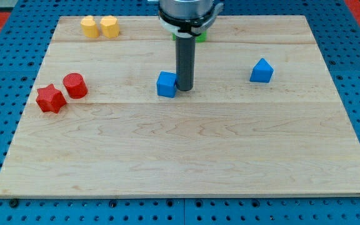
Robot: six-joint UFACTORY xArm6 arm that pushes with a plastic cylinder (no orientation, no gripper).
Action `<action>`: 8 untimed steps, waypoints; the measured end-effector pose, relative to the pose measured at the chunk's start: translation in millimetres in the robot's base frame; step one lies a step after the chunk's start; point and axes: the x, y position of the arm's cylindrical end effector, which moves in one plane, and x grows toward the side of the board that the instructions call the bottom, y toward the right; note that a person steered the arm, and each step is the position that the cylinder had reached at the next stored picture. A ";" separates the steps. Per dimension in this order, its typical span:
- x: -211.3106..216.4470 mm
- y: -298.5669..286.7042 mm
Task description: Separate the blue cube from the blue triangle
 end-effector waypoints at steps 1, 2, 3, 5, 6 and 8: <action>-22.1 14.6; -17.4 -9.8; -5.5 -46.4; -20.0 -91.3; 6.4 -112.8; -5.9 -98.2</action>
